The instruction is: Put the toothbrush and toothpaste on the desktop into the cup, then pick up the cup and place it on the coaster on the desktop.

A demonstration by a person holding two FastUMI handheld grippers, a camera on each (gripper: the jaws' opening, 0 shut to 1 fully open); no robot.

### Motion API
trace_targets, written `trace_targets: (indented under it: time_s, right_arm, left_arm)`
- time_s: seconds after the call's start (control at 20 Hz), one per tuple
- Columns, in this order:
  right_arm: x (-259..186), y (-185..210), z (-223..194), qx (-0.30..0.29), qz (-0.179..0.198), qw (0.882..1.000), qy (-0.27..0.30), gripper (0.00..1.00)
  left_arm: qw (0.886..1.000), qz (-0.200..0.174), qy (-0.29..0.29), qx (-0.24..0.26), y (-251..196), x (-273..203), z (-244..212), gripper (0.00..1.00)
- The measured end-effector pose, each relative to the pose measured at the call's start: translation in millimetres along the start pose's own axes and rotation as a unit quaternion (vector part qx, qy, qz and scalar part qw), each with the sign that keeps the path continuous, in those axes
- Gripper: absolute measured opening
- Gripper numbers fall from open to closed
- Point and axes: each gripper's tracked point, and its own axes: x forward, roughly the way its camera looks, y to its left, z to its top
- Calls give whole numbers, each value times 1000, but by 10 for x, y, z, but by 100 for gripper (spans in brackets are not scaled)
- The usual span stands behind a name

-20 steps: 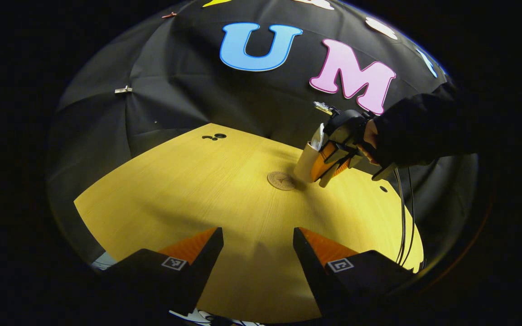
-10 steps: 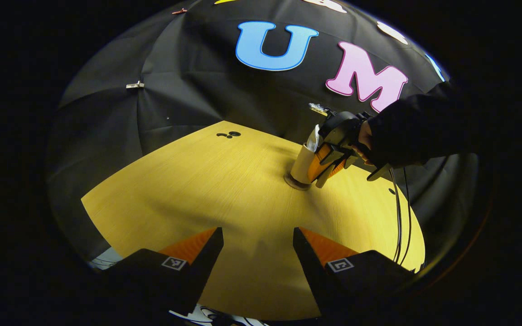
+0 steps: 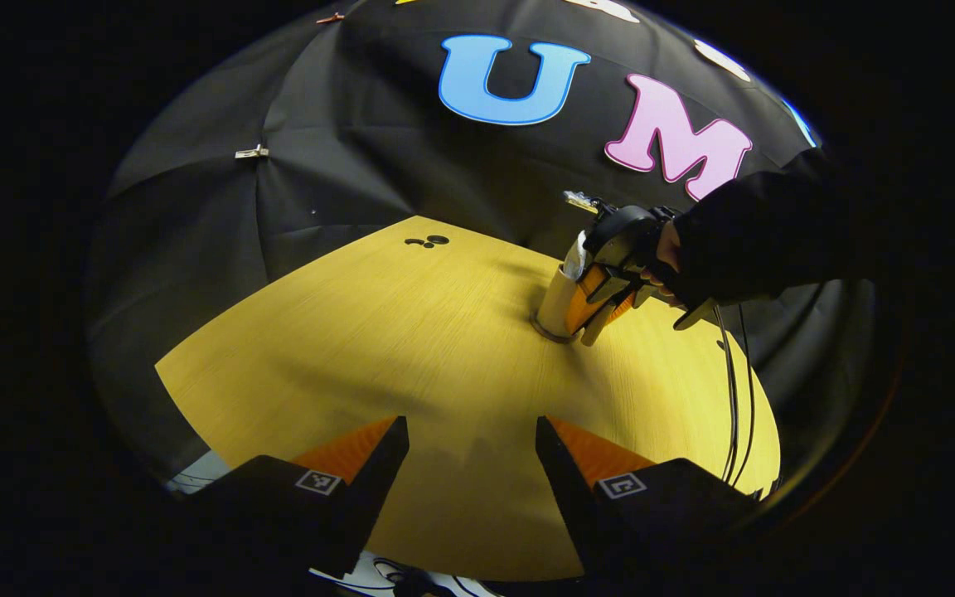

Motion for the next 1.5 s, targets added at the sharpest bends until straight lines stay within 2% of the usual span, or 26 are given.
trace_targets:
  time_s: [0.05,0.25,0.3,0.45,0.5,0.6,0.65,0.8,0.95,1.15,1.4,1.5]
  right_arm:
    - [-36,17,-6,-2,5,1000,-2,37]
    - [-255,-63,-23,-14,-3,1000,-25,86]
    - [-313,-48,-43,-12,0,999,-30,91]
    - [-691,-80,-148,-3,6,998,-70,90]
    - [-819,-80,-172,-2,9,996,-89,94]
    - [-1087,-113,-177,0,-5,990,-141,100]
    - [-1281,-167,-204,0,-17,985,-172,100]
    - [-1992,-169,-319,15,-25,964,-266,99]
    - [-2587,-201,-552,34,-40,936,-349,99]
    - [-3085,-236,-1043,58,-58,906,-415,99]
    - [-3622,-230,-1513,61,-90,869,-483,98]
    - [-3723,-195,-1664,78,-82,865,-488,98]
  left_arm:
    - [1000,0,-1,4,7,-27,3,96]
    - [1000,-8,-5,24,-59,-65,59,96]
    - [999,-12,-6,29,-85,-79,75,96]
    - [998,-29,-15,48,-192,-145,173,96]
    - [998,-37,-19,56,-239,-182,216,96]
    - [996,-52,-29,71,-346,-221,319,96]
    - [994,-60,-34,79,-396,-250,379,96]
    - [989,-85,-55,105,-581,-362,567,96]
    - [982,-113,-78,129,-766,-539,750,96]
    - [972,-150,-106,150,-1029,-719,1005,96]
    - [963,-181,-126,154,-1315,-940,1254,96]
    - [957,-197,-144,159,-1422,-1053,1365,97]
